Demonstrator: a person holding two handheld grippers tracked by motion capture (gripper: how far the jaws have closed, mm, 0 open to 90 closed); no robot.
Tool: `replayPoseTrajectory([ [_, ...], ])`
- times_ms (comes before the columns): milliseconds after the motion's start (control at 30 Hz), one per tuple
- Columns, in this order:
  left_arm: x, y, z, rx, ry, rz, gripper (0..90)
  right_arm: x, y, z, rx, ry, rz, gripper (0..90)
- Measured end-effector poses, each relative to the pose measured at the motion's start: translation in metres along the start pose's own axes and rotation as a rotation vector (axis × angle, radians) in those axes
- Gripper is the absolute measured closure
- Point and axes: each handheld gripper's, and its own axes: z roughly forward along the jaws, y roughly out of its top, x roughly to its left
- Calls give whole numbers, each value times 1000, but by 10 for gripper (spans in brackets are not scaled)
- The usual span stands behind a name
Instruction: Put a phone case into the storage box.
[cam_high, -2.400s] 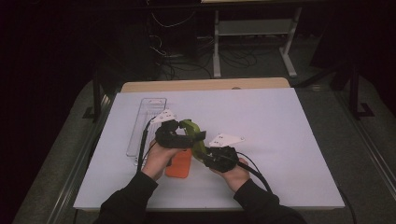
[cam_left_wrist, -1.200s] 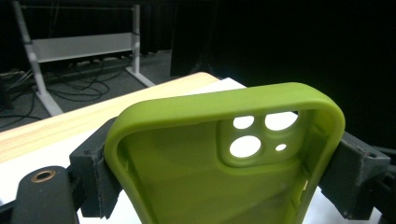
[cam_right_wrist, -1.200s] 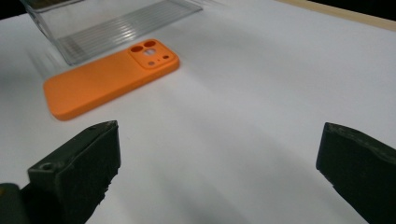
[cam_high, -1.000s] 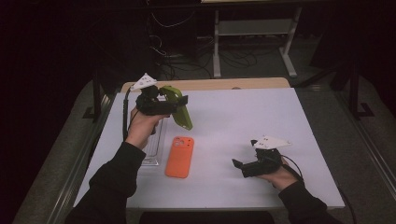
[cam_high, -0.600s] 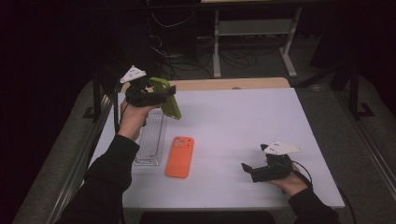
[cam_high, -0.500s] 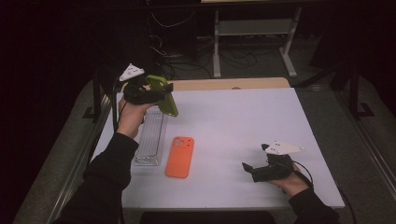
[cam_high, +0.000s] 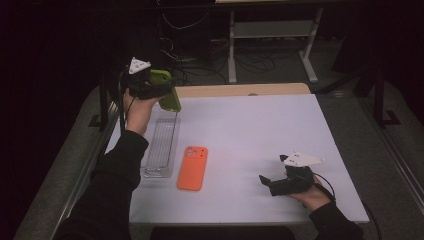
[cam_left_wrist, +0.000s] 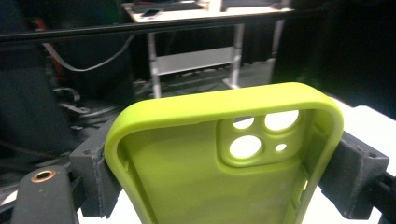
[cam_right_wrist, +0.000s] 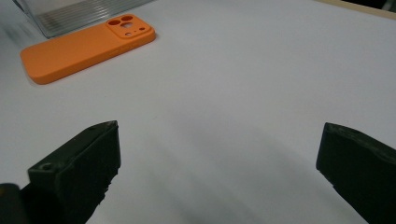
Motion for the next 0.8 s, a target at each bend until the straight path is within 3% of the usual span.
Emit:
replayPoseTrajectory([
  [333,7,-14,23,23,145,-5,136,-1,0,-1,-6,1,-3,0],
  [500,14,-29,38,44,177,-47,136,-1,0,-2,-8,3,-3,0],
  [600,17,-37,45,75,202,-24,135,-2,0,-1,-10,3,-3,0],
  [667,19,-42,48,80,213,-40,135,-1,0,-2,-8,5,13,0],
  [800,21,-51,54,92,227,-27,135,-3,0,-3,-16,2,1,0],
])
